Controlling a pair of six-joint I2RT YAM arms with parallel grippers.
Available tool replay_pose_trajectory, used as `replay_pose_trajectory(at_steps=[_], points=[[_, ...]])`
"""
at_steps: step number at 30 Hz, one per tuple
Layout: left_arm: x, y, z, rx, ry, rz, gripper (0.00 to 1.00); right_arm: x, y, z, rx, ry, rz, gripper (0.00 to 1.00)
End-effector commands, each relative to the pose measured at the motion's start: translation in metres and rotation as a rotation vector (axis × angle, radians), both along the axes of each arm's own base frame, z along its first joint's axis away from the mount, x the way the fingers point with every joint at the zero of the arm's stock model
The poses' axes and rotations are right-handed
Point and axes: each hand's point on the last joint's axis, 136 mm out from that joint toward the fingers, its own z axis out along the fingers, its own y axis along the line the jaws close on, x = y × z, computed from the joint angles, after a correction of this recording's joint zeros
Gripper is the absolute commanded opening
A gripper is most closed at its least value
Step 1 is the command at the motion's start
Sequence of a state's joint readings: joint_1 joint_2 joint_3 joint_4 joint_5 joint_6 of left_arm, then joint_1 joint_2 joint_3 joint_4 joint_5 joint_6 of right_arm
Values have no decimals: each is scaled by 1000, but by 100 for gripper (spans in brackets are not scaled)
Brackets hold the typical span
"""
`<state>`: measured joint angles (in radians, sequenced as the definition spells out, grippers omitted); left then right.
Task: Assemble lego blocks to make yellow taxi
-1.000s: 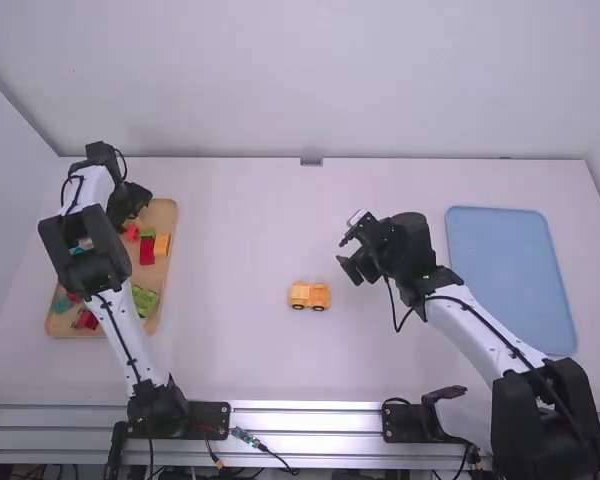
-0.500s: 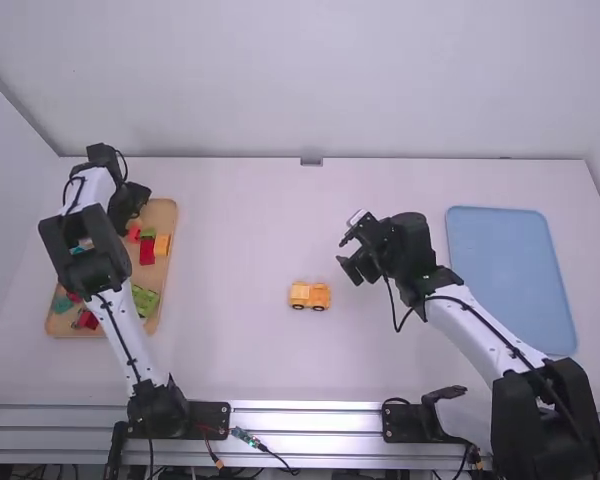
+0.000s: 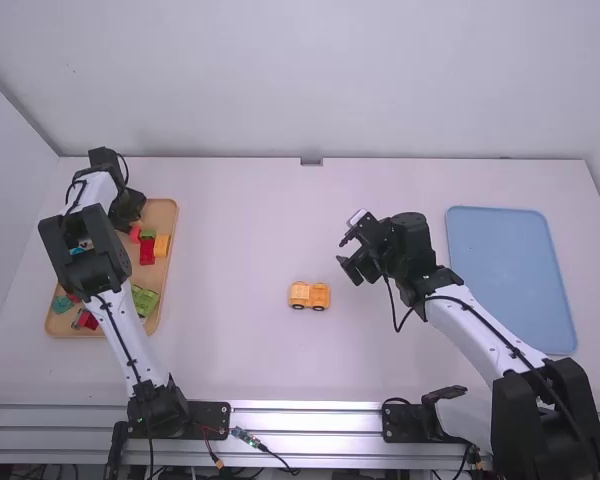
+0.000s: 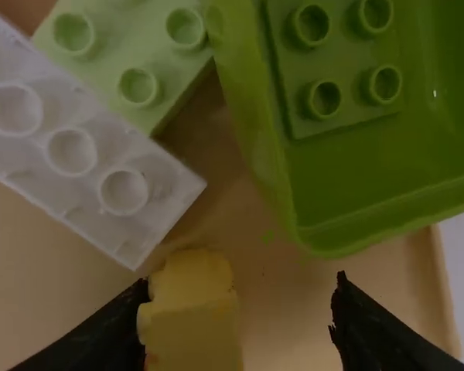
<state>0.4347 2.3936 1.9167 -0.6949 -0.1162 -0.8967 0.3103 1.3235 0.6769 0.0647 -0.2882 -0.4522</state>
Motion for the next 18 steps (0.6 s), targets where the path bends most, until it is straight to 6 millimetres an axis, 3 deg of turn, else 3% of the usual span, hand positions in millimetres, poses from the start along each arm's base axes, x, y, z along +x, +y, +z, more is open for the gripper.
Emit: replay_pose_trajectory(at_steps=[1,8,11,15,18], points=[[-10,-12,-14,-55,36,16,59,8,2,21,20,-49,-5,99],[-11,-11,-10,-57,41,31,57,8,1,21,20,-48,-5,99],[-12,-12,-11,-63,44,30,43,7,2,21,21,-48,-5,99],[-12,-12,-11,-63,45,30,40,8,1,21,20,-48,-6,99],[-12,-12,-11,-61,46,29,31,7,2,21,21,-47,-3,99]])
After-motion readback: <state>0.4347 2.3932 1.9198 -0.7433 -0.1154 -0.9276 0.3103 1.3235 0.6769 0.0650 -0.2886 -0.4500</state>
